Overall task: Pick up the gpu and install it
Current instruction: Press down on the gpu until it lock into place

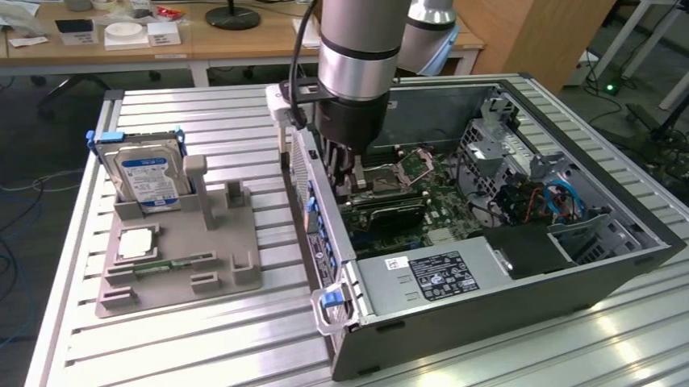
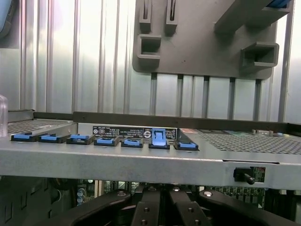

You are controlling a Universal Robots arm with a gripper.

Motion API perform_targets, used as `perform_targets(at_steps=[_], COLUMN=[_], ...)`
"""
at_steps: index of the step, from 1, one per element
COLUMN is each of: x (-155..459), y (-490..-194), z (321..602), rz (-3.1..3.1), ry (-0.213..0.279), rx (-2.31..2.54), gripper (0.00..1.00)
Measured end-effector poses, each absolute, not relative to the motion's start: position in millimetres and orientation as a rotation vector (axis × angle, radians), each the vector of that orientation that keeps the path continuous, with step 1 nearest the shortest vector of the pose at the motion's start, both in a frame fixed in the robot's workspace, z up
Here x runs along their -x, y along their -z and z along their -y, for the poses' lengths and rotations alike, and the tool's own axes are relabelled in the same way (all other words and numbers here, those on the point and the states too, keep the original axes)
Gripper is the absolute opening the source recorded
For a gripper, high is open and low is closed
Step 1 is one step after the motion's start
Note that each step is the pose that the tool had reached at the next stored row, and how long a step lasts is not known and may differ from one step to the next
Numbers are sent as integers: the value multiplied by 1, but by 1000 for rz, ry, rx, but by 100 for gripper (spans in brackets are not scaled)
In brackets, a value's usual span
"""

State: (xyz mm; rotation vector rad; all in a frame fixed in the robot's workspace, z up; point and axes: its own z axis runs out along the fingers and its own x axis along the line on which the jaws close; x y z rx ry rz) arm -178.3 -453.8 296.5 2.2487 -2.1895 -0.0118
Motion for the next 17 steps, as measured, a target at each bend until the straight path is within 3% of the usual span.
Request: perform_targets(at_steps=[17], x=[178], y=[-301], z=[454], rz=[2184], ry=[16], rx=[-2251], gripper=[11])
